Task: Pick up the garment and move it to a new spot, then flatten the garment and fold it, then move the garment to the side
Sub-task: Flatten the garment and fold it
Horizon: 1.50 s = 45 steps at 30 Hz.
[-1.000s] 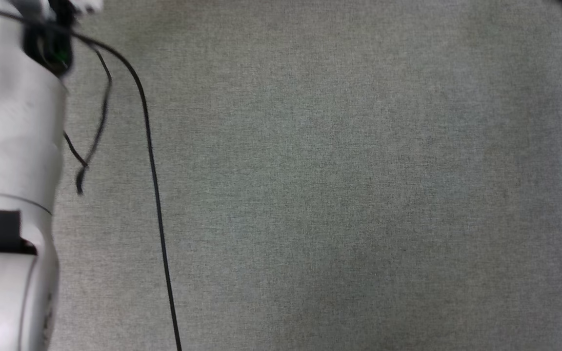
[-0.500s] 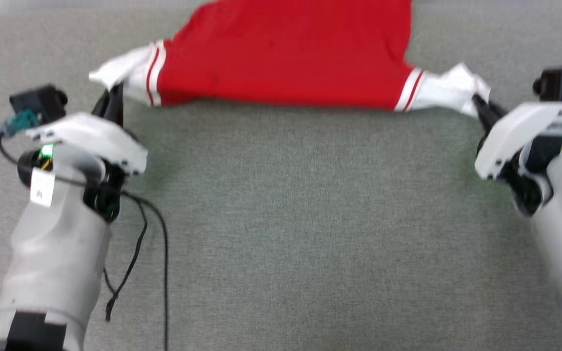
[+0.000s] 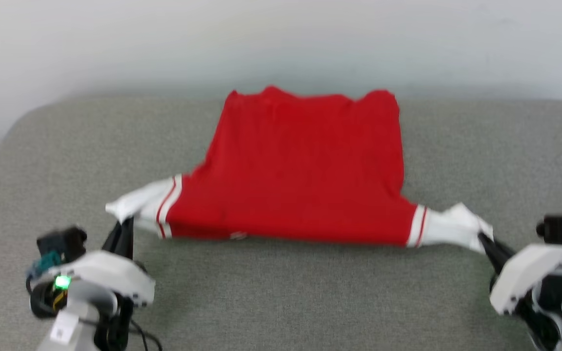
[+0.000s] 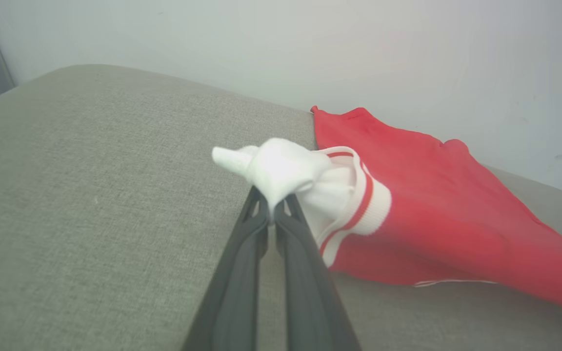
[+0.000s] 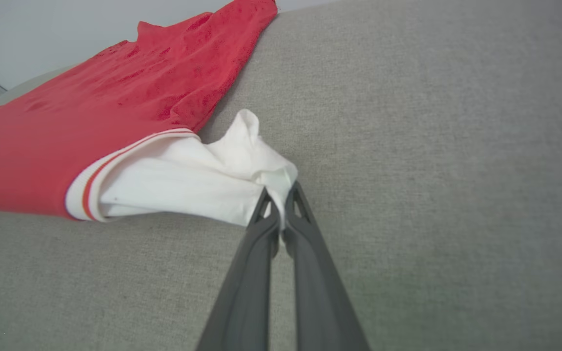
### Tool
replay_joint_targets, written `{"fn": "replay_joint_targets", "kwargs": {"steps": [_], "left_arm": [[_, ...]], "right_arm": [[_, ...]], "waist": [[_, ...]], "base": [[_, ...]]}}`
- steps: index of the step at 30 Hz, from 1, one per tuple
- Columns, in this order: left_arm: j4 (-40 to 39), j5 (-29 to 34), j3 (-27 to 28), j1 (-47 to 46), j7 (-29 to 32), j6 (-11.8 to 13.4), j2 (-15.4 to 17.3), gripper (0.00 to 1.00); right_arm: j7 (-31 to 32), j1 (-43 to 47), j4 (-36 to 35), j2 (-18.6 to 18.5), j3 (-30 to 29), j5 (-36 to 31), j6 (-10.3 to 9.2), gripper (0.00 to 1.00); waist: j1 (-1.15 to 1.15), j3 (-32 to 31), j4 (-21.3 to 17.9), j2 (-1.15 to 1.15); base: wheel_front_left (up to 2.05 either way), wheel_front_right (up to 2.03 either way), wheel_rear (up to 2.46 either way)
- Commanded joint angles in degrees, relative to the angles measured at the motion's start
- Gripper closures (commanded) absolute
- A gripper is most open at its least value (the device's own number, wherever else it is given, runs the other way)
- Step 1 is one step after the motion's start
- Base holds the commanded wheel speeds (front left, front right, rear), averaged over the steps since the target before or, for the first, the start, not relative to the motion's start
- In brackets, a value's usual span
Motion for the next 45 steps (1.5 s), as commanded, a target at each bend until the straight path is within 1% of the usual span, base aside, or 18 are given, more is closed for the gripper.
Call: {"fn": "replay_joint_targets", "kwargs": {"steps": [1, 2, 4, 5, 8, 14, 17, 20, 23, 27, 28, 29, 30, 34, 35, 37, 41, 45], "left_arm": [[-0.39, -0.17, 0.57, 0.87, -0.14, 0.62, 0.88, 1.0], [-5.5, -0.39, 0.97, 6.15, 0.72, 3.1, 1.32, 1.0], [-10.97, -0.43, 1.4, 11.2, 1.84, 5.68, 1.84, 1.0], [-10.97, -0.43, 1.4, 11.2, 1.84, 5.68, 1.84, 1.0], [-19.42, -0.34, 1.77, 18.67, 3.85, 9.64, 2.47, 1.0], [-31.02, -0.19, 0.89, 30.52, 7.74, 14.79, 3.03, 1.0], [-33.89, -0.39, 0.71, 34.57, 8.7, 16.31, 3.25, 1.0], [-35.35, -0.23, -0.13, 36.88, 9.58, 16.8, 3.27, 1.0], [-35.69, -0.4, -1.01, 37.23, 10.03, 16.6, 2.85, 1.0], [-35.47, 0.15, -1.94, 35.7, 9.96, 15.76, 2.82, 1.0], [-35.44, 0.34, -2.15, 35.21, 9.86, 15.58, 2.91, 1.0], [-35.42, 0.63, -2.4, 34.76, 9.66, 15.4, 3.01, 1.0], [-35.34, 0.73, -2.67, 34.41, 9.67, 15.23, 2.94, 1.0], [-35.76, 1.65, -3.53, 32.62, 9.15, 14.72, 2.65, 1.0], [-36.21, 2.33, -4.14, 31.51, 8.98, 14.55, 2.59, 1.0], [-36.93, 2.72, -4.5, 30.4, 8.88, 14.52, 2.4, 1.0], [-38.39, 3.64, -5.54, 27.85, 8.4, 14.02, 1.83, 1.0], [-39.25, 4.56, -6.66, 24.47, 7.45, 13.38, 0.73, 1.0]], "right_arm": [[0.01, 1.14, -0.04, -0.64, -0.68, -0.33, -0.14, 1.0], [1.67, 5.67, -2.27, -0.01, -2.82, -1.04, -0.15, 1.0], [3.43, 9.7, -4.89, 0.69, -4.89, -2.17, -0.15, 1.0], [3.43, 9.7, -4.89, 0.69, -4.89, -2.17, -0.15, 1.0], [6.28, 15.73, -9.4, 2.01, -8.18, -4.05, -0.15, 1.0], [12.08, 27.24, -19.07, 6.05, -15.09, -8.43, -0.14, 1.0], [14.8, 32.15, -23.01, 8.5, -18.06, -10.64, -0.14, 1.0], [17.03, 35.43, -26.08, 10.45, -19.64, -13.25, -0.14, 1.0], [18.12, 37.32, -28.36, 12.19, -20.14, -15.37, -0.13, 1.0], [19.1, 37.25, -29.48, 12.71, -19.48, -16.88, -0.12, 1.0], [18.81, 36.65, -29.75, 12.29, -19.28, -17.41, -0.12, 0.9], [18.27, 35.79, -29.99, 12.01, -19.15, -17.22, -0.12, 0.52], [17.66, 34.99, -30.17, 11.66, -18.97, -17.3, -0.12, 0.0], [12.64, 30.64, -30.29, 10.91, -20.41, -17.36, -0.1, 0.0], [9.34, 25.71, -28.18, 10.11, -21.53, -18.03, -0.1, 0.0], [7.72, 21.14, -26.03, 9.85, -21.8, -17.29, -0.1, 0.0], [6.54, 11.14, -19.78, 7.39, -20.81, -17.27, -0.09, 0.0], [9.05, 0.16, -12.24, 4.89, -18.28, -16.02, -0.09, 0.0]], "waist": [[0.02, -2.23, 0.31, 0.0], [0.02, -3.61, 0.35, 0.0], [0.02, -4.56, 0.45, 0.0], [0.02, -4.56, 0.45, 0.0], [0.02, -5.47, 0.66, 0.0], [0.02, -6.25, 1.99, 0.0], [0.02, -6.49, 2.64, 0.0], [0.02, -6.48, 3.09, 0.0], [0.02, -6.34, 3.28, 0.0], [0.02, -5.83, 3.26, 0.0], [0.02, -5.69, 3.3, 0.0], [0.02, -5.54, 3.35, 0.0], [0.02, -5.42, 3.43, 0.0], [0.02, -4.72, 4.18, 0.0], [0.02, -3.84, 4.88, 0.0], [0.02, -2.37, 5.4, 0.0], [0.02, 1.84, 6.89, 0.0], [0.02, 6.47, 8.76, 0.0]], "base": [[0.0, 0.0, 0.0], [0.0, 0.0, 0.0], [0.0, 0.0, 0.0], [0.0, 0.0, 0.0], [0.0, 0.0, 0.0], [0.0, 0.0, 0.0], [0.0, 0.0, 0.0], [0.0, 0.0, 0.0], [0.0, 0.0, 0.0], [0.0, 0.0, 0.0], [0.0, 0.0, 0.0], [0.0, 0.0, 0.0], [0.0, 0.0, 0.0], [0.0, 0.0, 0.0], [0.0, 0.0, 0.0], [0.0, 0.0, 0.0], [0.0, 0.0, 0.0], [0.0, 0.0, 0.0]]}}
